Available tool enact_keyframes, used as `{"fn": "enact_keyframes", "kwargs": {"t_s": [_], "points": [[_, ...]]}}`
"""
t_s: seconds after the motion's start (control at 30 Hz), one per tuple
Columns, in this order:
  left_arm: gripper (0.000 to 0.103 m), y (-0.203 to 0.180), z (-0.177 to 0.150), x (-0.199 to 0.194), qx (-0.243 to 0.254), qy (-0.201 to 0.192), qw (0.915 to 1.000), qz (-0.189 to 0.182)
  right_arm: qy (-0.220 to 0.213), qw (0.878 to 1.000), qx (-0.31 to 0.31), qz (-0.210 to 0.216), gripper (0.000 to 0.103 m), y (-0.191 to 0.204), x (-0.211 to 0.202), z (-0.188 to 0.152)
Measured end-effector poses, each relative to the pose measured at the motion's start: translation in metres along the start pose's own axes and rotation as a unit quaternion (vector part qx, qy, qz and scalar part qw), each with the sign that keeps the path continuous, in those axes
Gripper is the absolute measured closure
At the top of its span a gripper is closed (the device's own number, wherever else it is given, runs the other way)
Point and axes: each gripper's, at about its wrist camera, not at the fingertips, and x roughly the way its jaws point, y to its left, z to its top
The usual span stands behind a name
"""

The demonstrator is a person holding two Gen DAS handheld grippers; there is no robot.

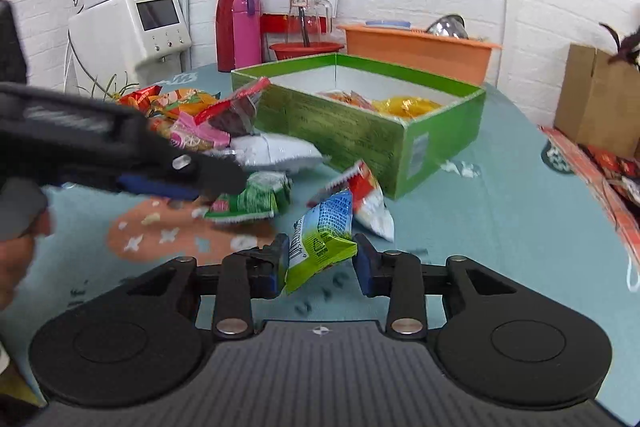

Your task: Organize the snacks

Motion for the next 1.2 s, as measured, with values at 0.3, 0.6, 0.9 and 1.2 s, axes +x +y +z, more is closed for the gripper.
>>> {"fn": "enact_keyframes", "kwargs": {"t_s": [0.3,0.6,0.9,1.2], "points": [[0.031,-0.01,0.003,0.039,0.051,0.041,0.9969,0.045,0.014,1.0,0.011,0.018,0.032,-0.002,-0.006,-0.008],[0.027,-0.009,0.001,0.039,0.062,0.036,0.9964,0.046,0.024,0.999,0.02,0.006,0.024,-0.005,0.009,-0.008],[0.028,-0.016,0.004,0.003,0.058,0.034,0.9976,-0.015,-0.011,1.0,0.014,0.01,0.041,-0.005,-0.008,0.003],[0.027,-0.028,0.047,-0.03,0.067,-0.038,0.996,-0.046,-0.068,0.998,-0.01,-0.009,0.087,-0.015,-0.015,0.051]]}}
